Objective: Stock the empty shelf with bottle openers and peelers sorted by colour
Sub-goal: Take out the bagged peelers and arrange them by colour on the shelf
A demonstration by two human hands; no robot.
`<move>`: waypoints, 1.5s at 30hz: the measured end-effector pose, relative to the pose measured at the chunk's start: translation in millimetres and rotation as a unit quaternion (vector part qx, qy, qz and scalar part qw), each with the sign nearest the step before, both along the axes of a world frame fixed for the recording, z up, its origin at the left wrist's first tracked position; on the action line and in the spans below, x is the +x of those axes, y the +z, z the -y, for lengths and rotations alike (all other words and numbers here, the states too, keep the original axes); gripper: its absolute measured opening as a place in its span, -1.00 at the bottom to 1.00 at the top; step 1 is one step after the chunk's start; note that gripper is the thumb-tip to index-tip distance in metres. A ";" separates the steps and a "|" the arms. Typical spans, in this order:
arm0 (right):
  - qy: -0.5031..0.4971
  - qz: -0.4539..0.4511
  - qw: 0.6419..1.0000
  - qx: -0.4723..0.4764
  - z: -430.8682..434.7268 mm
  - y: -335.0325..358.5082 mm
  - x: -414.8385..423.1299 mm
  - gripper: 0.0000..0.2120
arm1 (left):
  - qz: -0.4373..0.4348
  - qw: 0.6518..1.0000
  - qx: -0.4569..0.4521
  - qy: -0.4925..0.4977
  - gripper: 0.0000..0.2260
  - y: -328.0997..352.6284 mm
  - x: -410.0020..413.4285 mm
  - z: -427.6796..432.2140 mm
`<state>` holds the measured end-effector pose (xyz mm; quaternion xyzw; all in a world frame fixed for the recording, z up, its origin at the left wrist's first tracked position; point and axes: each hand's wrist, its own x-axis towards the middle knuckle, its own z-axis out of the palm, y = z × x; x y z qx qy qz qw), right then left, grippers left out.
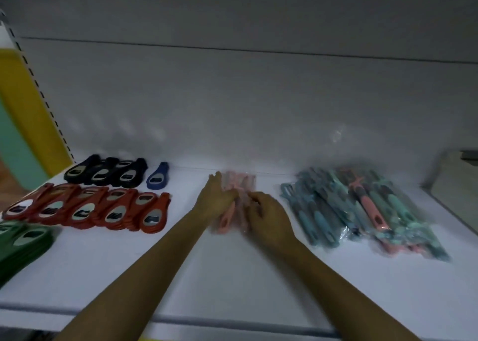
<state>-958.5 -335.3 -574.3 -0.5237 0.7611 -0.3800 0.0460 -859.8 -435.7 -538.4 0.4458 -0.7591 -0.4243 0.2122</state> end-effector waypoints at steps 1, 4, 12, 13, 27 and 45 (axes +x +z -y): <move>0.012 -0.018 1.000 -0.007 -3.8 -4.9 1.2 -0.74 | 0.002 0.999 -0.032 -0.006 -0.38 -4.4 5.2 0.0; 0.072 -0.010 0.997 -0.021 -11.8 -6.9 4.3 -0.67 | -0.068 0.995 -0.070 -0.007 -0.55 -25.2 20.0 -8.8; 0.016 -0.015 0.999 -0.039 -2.7 -8.7 3.4 -0.85 | -0.112 0.978 -0.127 -0.119 -0.59 -43.5 36.0 -13.8; -0.024 0.001 0.999 -0.036 -3.5 -9.2 1.7 -0.81 | -0.076 0.976 -0.137 -0.150 -0.42 -45.4 35.0 -13.4; -0.050 0.101 0.993 -0.021 -1.4 -11.9 -2.9 -0.72 | -0.041 0.935 -0.327 -0.132 -0.41 -59.6 29.1 -6.2; 0.063 -0.113 0.988 0.085 0.2 -12.2 0.4 -0.62 | 0.085 0.925 -0.349 -0.121 -0.22 -59.7 30.7 -8.4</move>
